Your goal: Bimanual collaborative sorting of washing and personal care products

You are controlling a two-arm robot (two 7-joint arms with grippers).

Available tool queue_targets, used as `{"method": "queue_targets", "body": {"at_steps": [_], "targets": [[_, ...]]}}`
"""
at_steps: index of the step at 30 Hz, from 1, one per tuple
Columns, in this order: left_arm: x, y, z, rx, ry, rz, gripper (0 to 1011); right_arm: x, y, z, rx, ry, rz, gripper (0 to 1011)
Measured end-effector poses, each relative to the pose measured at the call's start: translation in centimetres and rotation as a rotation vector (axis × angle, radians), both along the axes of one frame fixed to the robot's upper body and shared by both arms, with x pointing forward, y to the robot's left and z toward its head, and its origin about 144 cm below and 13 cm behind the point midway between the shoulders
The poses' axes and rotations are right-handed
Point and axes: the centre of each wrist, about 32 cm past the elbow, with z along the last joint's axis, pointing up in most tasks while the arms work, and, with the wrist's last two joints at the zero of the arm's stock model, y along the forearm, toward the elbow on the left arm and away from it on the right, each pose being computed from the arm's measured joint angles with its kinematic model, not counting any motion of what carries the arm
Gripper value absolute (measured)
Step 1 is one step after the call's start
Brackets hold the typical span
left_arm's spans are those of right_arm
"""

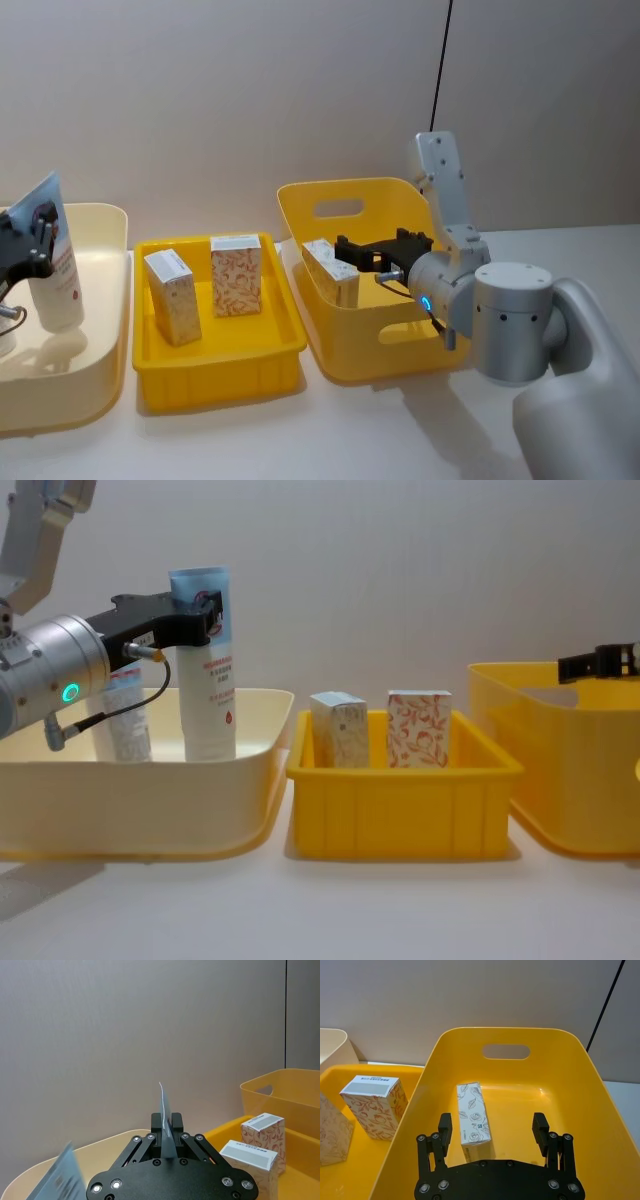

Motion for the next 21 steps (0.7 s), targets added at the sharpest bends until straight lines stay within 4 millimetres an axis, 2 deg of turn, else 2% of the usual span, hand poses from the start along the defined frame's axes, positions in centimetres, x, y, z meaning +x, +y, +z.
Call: {"method": "queue_targets", "body": {"at_steps": [21], "targets": [[-0.9,0.19,0.53,0.002,0.065,-0.012,119,0.0,0.0,0.0,0.0,0.0,0.0,1001]]}}
